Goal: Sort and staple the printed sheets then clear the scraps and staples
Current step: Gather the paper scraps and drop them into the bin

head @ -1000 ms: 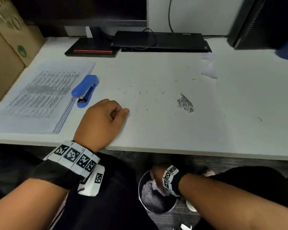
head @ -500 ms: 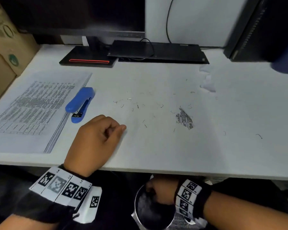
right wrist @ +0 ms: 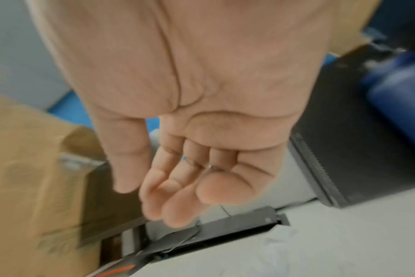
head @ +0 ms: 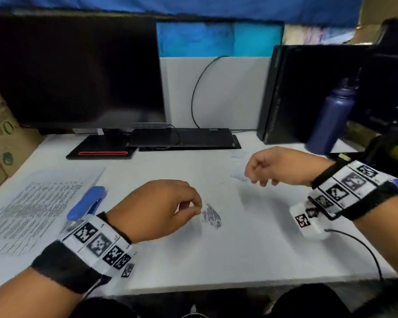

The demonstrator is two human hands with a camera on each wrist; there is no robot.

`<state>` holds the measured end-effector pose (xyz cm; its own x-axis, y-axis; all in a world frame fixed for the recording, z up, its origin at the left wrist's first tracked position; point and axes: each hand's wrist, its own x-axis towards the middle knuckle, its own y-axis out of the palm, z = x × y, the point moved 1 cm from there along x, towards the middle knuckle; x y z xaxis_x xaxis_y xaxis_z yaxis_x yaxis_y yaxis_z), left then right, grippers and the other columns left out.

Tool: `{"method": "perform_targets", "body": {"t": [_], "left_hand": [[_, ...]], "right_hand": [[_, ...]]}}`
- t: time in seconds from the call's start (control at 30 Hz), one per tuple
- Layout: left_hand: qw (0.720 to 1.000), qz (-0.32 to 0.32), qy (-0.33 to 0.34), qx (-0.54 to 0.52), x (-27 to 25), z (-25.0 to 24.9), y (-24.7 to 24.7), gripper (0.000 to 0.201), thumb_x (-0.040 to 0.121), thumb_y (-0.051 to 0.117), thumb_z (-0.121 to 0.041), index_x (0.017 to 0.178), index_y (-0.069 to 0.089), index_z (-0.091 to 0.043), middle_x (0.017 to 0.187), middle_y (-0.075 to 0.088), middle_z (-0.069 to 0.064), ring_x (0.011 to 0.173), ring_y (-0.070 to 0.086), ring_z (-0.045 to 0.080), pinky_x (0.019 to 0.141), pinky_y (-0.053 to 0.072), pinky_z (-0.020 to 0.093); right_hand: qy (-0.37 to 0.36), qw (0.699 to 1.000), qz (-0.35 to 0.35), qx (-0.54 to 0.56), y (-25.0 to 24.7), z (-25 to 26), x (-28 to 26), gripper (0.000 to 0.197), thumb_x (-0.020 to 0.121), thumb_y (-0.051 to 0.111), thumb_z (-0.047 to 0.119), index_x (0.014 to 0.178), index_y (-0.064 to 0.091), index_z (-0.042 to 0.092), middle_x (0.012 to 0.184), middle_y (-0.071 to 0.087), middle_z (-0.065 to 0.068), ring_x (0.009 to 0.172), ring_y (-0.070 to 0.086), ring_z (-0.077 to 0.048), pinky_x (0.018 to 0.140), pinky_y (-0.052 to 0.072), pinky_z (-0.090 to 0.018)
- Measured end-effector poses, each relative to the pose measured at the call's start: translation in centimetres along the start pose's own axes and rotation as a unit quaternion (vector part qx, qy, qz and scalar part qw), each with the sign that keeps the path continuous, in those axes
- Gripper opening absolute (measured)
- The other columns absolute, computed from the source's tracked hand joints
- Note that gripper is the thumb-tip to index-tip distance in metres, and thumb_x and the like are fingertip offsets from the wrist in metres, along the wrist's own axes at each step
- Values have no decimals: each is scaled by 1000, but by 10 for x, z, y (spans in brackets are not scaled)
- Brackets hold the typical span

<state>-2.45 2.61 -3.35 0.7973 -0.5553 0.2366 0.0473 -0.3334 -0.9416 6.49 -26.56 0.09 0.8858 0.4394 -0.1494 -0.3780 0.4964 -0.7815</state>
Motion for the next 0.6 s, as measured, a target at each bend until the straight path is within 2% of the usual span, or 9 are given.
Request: {"method": "perform_targets", "body": {"t": [0.07,0.13,0.23,0.33,0.43,0.5,0.57,0.6], "left_hand": [[999,31,1,26,26,1,9,19,97,55,-45,112,68,-42,92,59,-20,78,54,-2,73,48,19],[996,78,10,47,45,3,22,23,99,54,-39,118,66,-43,103,59,-17,95,58,3,83,52,29],[987,138,20,74,60,4,40,34,96,57,-34,129,62,-41,114,56,-10,112,55,13,90,51,37],[986,152,7,73,65,10,55,48,89,62,-42,136,53,-47,115,49,-13,113,49,11,92,51,36],[983,174,6,62,66,14,64,46,88,64,-41,133,56,-49,118,47,-15,114,45,10,95,50,34],[983,176,3,42,64,15,64,38,89,66,-40,126,62,-46,117,47,-16,113,44,9,95,49,33],[985,173,-10,12,62,15,65,31,91,66,-38,122,65,-43,117,47,-17,114,42,8,97,48,33],[985,169,-15,2,61,15,64,28,91,66,-37,119,66,-41,117,48,-18,114,41,7,97,47,33]], "right_hand": [[31,998,-48,5,-13,-17,28,11,86,67,14,89,72,24,82,75,7,73,69,-9,63,50,-24],[39,995,-77,-43,-14,-27,53,11,86,67,16,86,71,26,81,72,6,74,67,-10,64,48,-22],[34,986,-92,-135,-4,-34,85,18,86,64,13,85,68,31,89,66,11,86,63,-13,75,45,-21],[62,984,-75,-152,3,-41,112,26,88,61,10,103,72,29,113,68,2,98,64,-16,89,52,-26],[111,976,-27,-187,11,-46,131,47,83,71,19,128,62,29,134,57,1,115,61,-20,99,51,-32],[141,958,-19,-249,19,-49,140,56,79,75,28,132,58,31,136,53,2,116,61,-22,93,52,-30],[143,948,-20,-282,21,-53,149,42,80,72,21,121,64,27,129,59,3,109,63,-20,82,52,-26],[139,953,-23,-270,20,-55,153,32,80,70,16,111,68,24,122,63,4,102,65,-19,75,51,-23]]}}
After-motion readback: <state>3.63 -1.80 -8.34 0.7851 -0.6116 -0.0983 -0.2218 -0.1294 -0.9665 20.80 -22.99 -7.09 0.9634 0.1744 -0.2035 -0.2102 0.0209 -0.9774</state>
